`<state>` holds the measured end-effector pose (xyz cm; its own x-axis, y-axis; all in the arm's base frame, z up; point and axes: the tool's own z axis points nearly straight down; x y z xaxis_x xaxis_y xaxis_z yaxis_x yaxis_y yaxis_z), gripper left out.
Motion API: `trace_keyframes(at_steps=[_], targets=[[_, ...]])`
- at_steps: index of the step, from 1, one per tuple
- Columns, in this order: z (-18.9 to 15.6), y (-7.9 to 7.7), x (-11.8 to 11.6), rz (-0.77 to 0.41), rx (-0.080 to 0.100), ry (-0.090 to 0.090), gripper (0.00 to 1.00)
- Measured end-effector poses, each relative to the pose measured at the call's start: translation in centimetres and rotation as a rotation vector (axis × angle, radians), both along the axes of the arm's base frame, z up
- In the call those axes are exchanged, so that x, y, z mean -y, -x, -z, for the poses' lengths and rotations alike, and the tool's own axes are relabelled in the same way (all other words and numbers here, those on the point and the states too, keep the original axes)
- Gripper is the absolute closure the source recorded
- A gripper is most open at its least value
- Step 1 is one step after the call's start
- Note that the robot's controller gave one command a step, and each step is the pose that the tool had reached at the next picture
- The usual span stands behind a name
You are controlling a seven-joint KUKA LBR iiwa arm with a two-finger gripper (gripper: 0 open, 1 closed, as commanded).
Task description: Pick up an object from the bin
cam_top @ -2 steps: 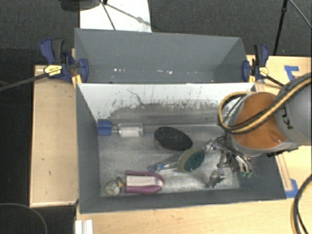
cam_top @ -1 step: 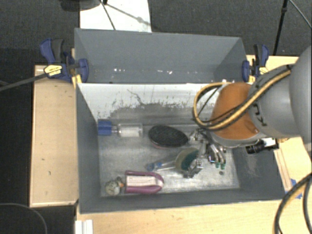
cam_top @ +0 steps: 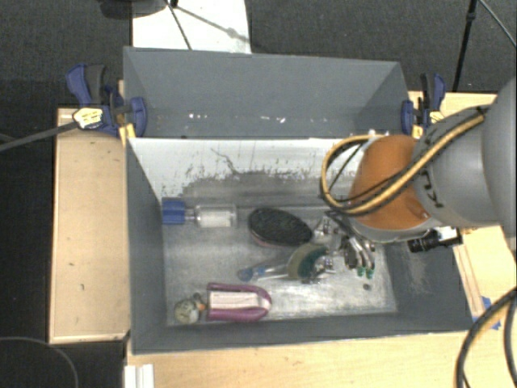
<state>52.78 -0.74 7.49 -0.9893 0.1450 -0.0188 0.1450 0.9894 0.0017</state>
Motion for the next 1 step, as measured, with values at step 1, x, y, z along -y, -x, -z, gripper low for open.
trace_keyframes(at_steps=[1], targets=[[-15.24,-2.44,1.25,0.055,-0.007,-0.001,1.00]])
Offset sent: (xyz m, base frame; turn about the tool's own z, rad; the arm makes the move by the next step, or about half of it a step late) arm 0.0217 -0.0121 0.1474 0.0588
